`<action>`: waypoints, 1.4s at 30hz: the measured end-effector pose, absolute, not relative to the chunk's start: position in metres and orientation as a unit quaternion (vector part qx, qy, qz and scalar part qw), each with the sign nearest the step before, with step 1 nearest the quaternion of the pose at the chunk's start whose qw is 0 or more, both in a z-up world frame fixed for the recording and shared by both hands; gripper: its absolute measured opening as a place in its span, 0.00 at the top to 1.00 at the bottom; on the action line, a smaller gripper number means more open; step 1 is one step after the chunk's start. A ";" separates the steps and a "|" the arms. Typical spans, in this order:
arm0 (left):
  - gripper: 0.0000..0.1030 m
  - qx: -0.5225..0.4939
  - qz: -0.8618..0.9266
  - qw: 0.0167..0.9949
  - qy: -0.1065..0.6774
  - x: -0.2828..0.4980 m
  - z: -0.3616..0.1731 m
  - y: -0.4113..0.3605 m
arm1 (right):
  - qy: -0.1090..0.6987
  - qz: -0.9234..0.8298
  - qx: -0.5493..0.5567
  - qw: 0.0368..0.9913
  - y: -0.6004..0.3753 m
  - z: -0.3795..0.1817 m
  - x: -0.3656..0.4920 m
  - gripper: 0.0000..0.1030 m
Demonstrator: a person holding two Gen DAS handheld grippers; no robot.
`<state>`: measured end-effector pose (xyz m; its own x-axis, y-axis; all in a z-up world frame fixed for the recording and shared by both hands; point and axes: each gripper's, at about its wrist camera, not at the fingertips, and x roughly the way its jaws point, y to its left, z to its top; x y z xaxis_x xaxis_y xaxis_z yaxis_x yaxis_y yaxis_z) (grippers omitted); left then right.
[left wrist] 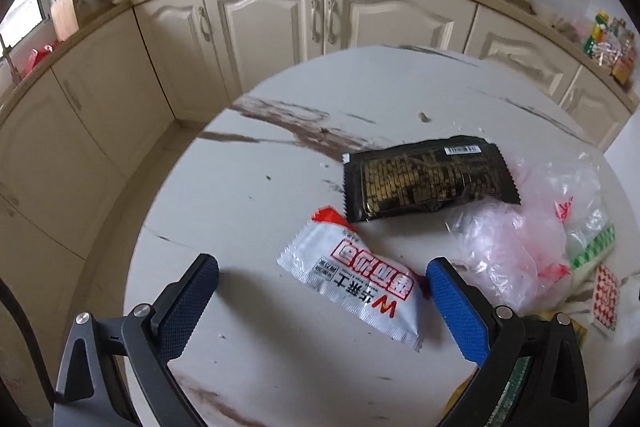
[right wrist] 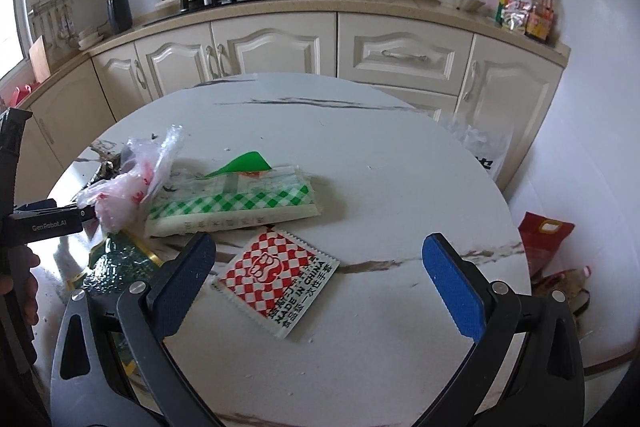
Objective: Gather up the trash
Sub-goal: 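Grasp the white packet with red print with the left tool, then grasp the clear plastic bag with the right tool while the left tool holds the white packet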
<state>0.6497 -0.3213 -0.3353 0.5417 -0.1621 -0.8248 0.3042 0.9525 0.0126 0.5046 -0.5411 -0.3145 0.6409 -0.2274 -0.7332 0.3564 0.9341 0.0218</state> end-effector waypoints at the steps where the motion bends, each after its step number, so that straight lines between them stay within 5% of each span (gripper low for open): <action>1: 0.01 0.079 -0.136 0.874 0.459 0.651 -0.336 -0.321 | 0.394 -0.163 0.082 0.901 -0.543 -0.316 0.505 0.00; 7: 0.09 0.084 -0.160 0.880 0.439 0.642 -0.341 -0.310 | 0.419 -0.166 0.081 0.889 -0.554 -0.330 0.507 0.00; 15: 0.67 0.088 -0.202 0.881 0.418 0.616 -0.337 -0.284 | 0.436 -0.147 0.085 0.884 -0.547 -0.338 0.513 0.00; 21: 0.83 0.075 -0.222 0.880 0.414 0.605 -0.332 -0.266 | 0.434 -0.136 0.077 0.887 -0.532 -0.337 0.514 0.00; 42: 0.87 0.049 -0.270 0.883 0.380 0.535 -0.291 -0.235 | 0.426 -0.018 0.062 0.903 -0.426 -0.320 0.611 0.00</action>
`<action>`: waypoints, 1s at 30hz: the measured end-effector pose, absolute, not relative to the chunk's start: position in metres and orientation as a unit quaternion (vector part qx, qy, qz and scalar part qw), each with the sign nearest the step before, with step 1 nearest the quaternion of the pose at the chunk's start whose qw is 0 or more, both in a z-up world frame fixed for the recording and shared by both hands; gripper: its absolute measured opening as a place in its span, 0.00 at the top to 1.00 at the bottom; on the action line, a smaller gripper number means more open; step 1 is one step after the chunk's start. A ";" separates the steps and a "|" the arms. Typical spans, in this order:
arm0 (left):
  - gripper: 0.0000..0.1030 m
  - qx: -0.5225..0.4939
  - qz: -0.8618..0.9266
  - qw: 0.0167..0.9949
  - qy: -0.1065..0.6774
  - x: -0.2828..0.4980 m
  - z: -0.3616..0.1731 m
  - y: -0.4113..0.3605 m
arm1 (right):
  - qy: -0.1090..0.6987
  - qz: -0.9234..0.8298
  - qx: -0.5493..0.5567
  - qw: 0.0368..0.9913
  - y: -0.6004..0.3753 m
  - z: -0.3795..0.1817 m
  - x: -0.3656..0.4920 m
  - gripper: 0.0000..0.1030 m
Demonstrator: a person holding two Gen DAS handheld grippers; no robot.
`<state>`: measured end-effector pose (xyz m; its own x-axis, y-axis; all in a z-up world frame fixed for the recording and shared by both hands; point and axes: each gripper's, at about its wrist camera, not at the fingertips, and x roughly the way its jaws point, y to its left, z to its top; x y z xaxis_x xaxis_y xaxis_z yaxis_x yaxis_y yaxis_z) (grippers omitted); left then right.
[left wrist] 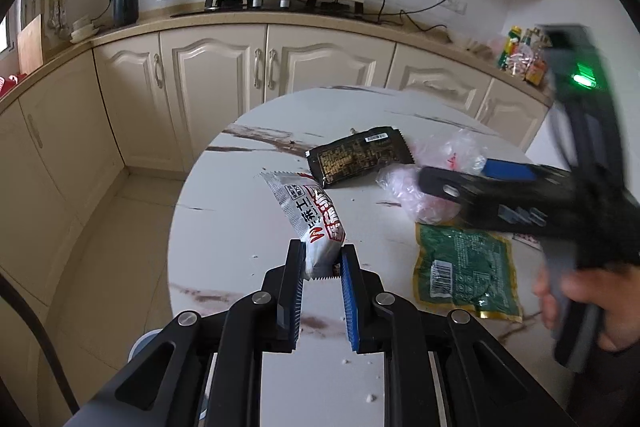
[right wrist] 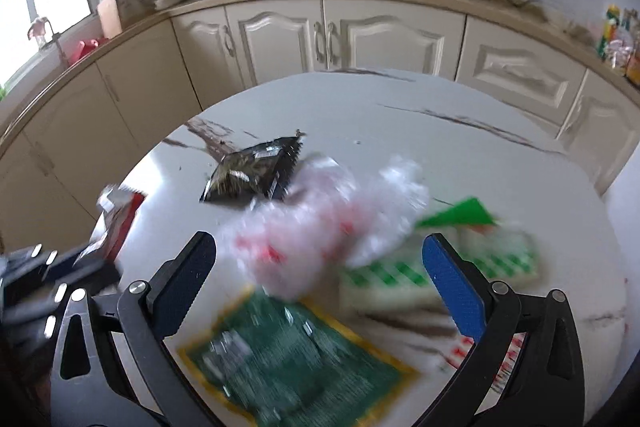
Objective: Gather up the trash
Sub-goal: 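Grasp the clear plastic bag with the right tool while the left tool holds the white packet, then carry the white packet and plastic bag with both tools over the bucket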
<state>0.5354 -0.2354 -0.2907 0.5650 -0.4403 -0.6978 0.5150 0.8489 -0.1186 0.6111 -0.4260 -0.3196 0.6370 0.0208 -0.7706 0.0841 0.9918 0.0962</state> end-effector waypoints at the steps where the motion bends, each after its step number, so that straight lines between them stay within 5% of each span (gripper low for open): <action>1: 0.87 0.049 -0.270 0.884 0.379 0.534 -0.290 -0.234 | 0.427 -0.017 0.066 0.902 -0.425 -0.321 0.616 0.00; 8: 0.87 0.042 -0.278 0.882 0.378 0.529 -0.285 -0.229 | 0.452 -0.044 0.060 0.889 -0.426 -0.345 0.634 0.05; 12: 0.87 0.033 -0.282 0.880 0.380 0.527 -0.284 -0.231 | 0.449 -0.068 0.006 0.891 -0.421 -0.344 0.627 0.53; 15: 0.87 0.033 -0.288 0.880 0.377 0.520 -0.281 -0.233 | 0.443 -0.054 0.018 0.895 -0.428 -0.337 0.619 0.67; 30: 0.87 0.016 -0.308 0.892 0.330 0.466 -0.230 -0.210 | 0.351 -0.035 0.060 0.934 -0.438 -0.260 0.521 0.70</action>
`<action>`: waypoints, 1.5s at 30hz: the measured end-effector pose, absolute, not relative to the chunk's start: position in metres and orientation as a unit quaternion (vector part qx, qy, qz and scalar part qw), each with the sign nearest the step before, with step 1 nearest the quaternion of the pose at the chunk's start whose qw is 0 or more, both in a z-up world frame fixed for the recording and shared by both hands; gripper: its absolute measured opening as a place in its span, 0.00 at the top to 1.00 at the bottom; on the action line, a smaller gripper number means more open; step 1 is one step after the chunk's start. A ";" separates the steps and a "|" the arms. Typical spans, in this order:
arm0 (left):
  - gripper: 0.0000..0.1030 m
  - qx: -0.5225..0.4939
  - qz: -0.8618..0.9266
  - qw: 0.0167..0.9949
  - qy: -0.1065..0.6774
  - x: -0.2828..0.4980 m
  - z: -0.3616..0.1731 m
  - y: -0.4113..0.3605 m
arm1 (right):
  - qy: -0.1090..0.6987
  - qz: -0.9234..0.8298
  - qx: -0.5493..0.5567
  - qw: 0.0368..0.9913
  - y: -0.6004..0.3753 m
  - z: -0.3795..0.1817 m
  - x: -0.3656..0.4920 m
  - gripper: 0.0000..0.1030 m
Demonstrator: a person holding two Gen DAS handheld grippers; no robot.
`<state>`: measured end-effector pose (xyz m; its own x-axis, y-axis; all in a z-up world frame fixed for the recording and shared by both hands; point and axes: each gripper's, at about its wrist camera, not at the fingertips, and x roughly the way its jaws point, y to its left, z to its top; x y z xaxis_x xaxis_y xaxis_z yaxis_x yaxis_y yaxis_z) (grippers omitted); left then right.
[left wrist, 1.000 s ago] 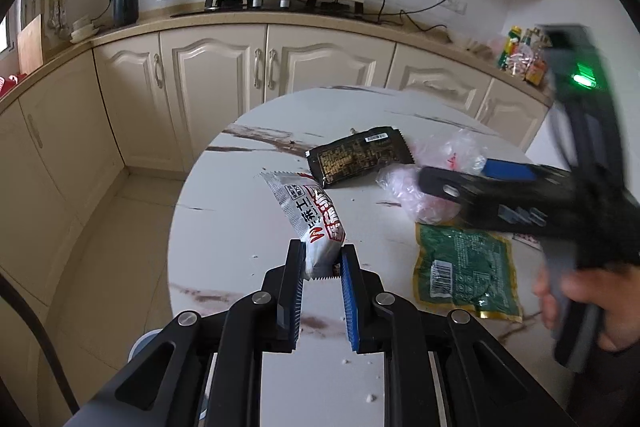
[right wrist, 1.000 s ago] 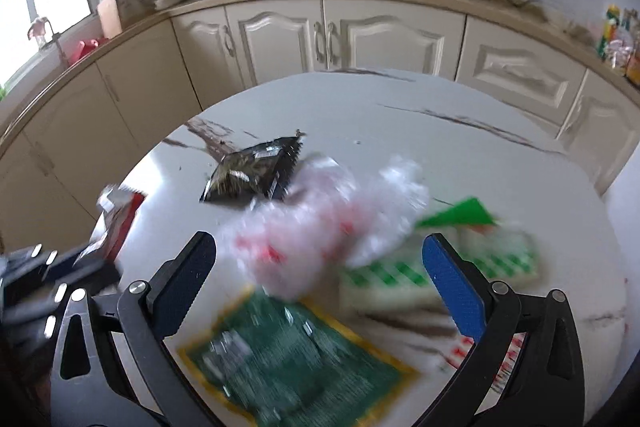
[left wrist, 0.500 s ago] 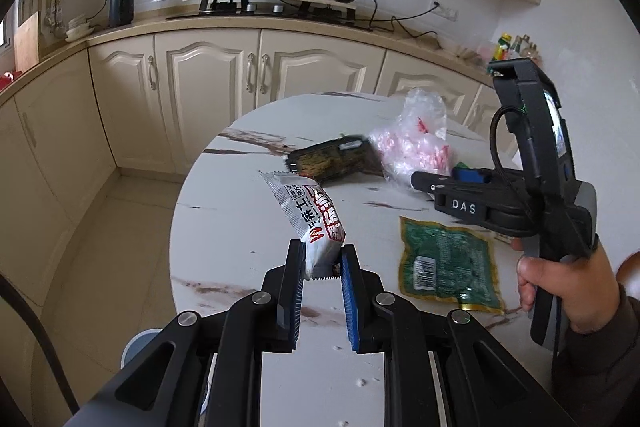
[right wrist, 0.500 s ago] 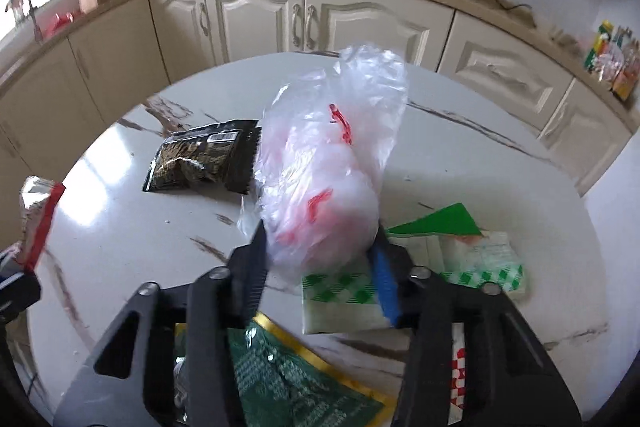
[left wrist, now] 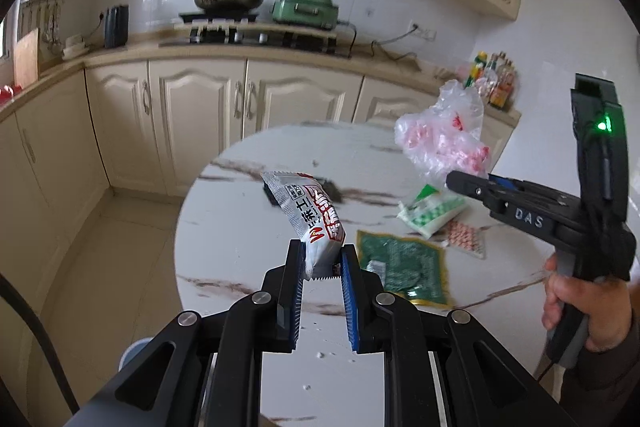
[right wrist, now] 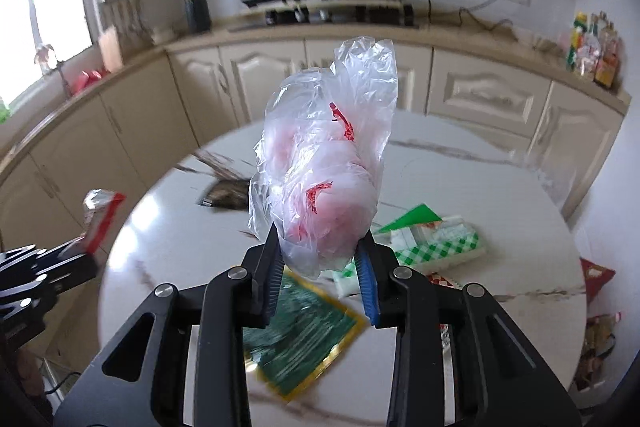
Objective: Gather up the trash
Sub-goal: 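Carry the white packet and plastic bag with both tools over the bucket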
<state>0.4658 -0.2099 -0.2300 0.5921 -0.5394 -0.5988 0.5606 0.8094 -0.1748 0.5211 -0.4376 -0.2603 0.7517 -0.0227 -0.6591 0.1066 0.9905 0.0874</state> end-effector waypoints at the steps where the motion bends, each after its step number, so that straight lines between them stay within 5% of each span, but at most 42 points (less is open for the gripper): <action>1: 0.87 0.014 -0.309 0.894 0.326 0.461 -0.228 -0.204 | 0.343 -0.030 0.058 0.937 -0.433 -0.253 0.516 0.70; 11: 0.86 -0.009 -0.253 0.932 0.261 0.399 -0.196 -0.097 | 0.274 0.068 0.014 0.959 -0.317 -0.197 0.481 0.69; 19: 0.86 -0.021 -0.155 0.948 0.279 0.387 -0.220 0.001 | 0.300 0.160 -0.020 0.940 -0.198 -0.225 0.504 0.68; 30: 0.86 -0.077 -0.064 0.902 0.420 0.443 -0.343 0.093 | 0.423 0.223 -0.073 0.875 -0.075 -0.372 0.576 0.68; 41: 0.86 -0.110 -0.080 0.803 0.581 0.556 -0.505 0.104 | 0.581 0.193 -0.086 0.786 -0.079 -0.561 0.647 0.68; 45: 0.75 -0.114 -0.074 0.776 0.615 0.590 -0.542 0.101 | 0.613 0.189 -0.079 0.763 -0.088 -0.605 0.669 0.68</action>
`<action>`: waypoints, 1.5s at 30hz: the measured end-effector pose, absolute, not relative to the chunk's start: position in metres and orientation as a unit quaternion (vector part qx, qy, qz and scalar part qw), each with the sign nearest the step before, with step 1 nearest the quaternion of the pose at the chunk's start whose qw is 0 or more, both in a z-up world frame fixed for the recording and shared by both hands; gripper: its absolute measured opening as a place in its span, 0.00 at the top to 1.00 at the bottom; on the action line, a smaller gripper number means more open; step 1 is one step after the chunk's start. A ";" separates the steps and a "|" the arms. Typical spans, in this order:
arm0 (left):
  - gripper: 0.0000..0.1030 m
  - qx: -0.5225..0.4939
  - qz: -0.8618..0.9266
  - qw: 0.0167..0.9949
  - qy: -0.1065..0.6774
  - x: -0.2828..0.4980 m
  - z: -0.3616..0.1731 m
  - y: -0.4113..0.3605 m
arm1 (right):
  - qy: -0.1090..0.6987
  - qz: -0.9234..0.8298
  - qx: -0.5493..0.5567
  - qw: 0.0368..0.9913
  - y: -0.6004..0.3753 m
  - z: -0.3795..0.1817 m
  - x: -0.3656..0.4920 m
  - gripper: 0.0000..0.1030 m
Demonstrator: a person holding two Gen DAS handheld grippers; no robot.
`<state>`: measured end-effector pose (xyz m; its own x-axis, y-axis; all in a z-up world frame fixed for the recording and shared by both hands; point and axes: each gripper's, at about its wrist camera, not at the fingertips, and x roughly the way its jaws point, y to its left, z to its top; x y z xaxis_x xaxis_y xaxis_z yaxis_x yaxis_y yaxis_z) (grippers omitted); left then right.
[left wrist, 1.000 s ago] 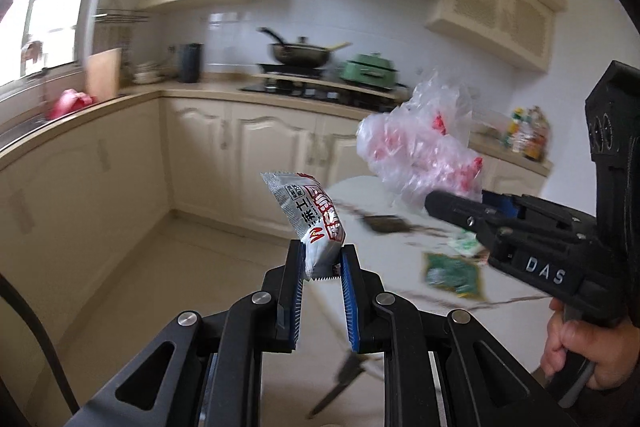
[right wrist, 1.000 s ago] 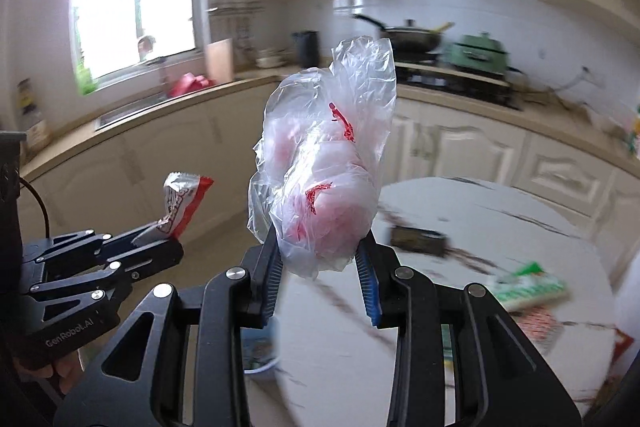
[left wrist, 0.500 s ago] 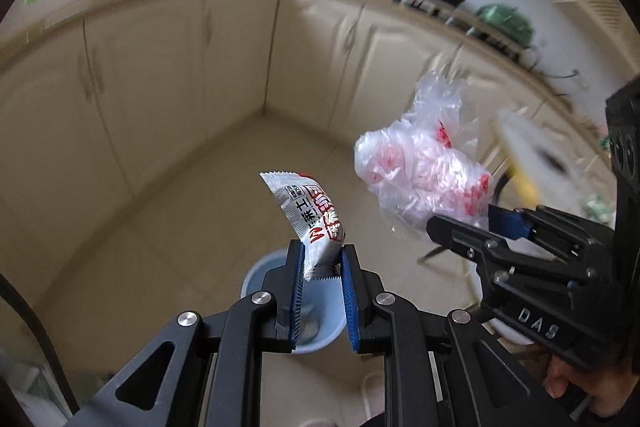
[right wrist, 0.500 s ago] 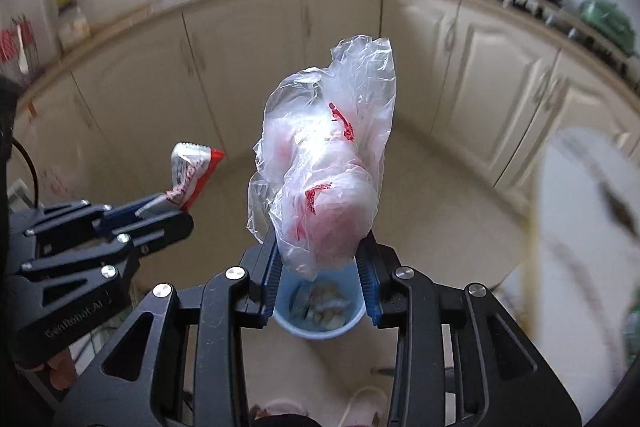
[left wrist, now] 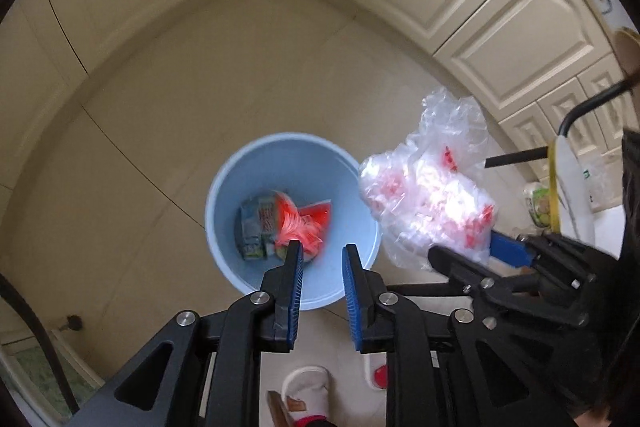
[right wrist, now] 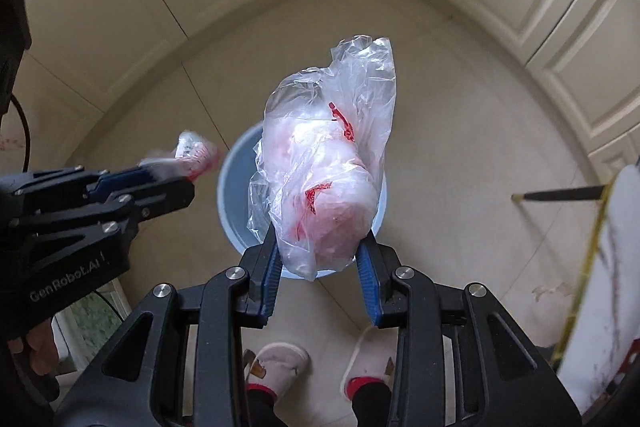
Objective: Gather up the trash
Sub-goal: 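Carry the white packet and plastic bag with both tools over the bucket, then open both tools to drop the packet and bag into the bucket, then move both open tools back toward the table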
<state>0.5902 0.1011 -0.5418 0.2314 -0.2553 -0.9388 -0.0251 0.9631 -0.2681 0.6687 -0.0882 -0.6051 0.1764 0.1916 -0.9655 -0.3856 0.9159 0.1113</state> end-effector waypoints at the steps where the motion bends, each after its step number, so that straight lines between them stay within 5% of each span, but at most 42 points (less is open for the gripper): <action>1: 0.71 -0.107 -0.063 0.772 0.624 0.597 -0.548 0.101 | 0.618 0.188 -0.080 0.759 -0.090 -0.613 0.673 0.68; 3: 0.59 -0.101 -0.041 0.773 0.625 0.601 -0.555 0.108 | 0.628 0.188 -0.077 0.751 -0.093 -0.628 0.680 0.68; 11: 0.52 -0.108 -0.012 0.781 0.615 0.609 -0.537 0.104 | 0.644 0.209 -0.052 0.734 -0.083 -0.653 0.694 0.60; 15: 0.49 -0.112 0.004 0.793 0.599 0.599 -0.510 0.109 | 0.630 0.215 -0.051 0.745 -0.083 -0.638 0.687 0.44; 19: 0.46 -0.113 0.018 0.802 0.586 0.577 -0.482 0.106 | 0.613 0.211 -0.051 0.759 -0.083 -0.607 0.674 0.39; 21: 0.45 -0.108 0.025 0.809 0.578 0.562 -0.465 0.093 | 0.604 0.201 -0.056 0.769 -0.073 -0.592 0.666 0.26; 28: 0.40 -0.112 0.049 0.852 0.508 0.498 -0.388 0.073 | 0.545 0.195 -0.076 0.812 -0.071 -0.498 0.626 0.05; 41: 0.04 -0.073 0.046 0.961 0.264 0.346 -0.221 -0.042 | 0.340 0.156 -0.085 0.923 -0.101 -0.290 0.506 0.00; 45: 0.01 -0.042 0.050 0.980 0.190 0.295 -0.193 -0.090 | 0.264 0.123 -0.070 0.954 -0.138 -0.229 0.460 0.00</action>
<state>0.2952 -0.0903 -0.1930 0.9231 0.0811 -0.3760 -0.1129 0.9916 -0.0635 0.4601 -0.1378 -0.2287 0.8297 0.1984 -0.5218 -0.2727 0.9596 -0.0689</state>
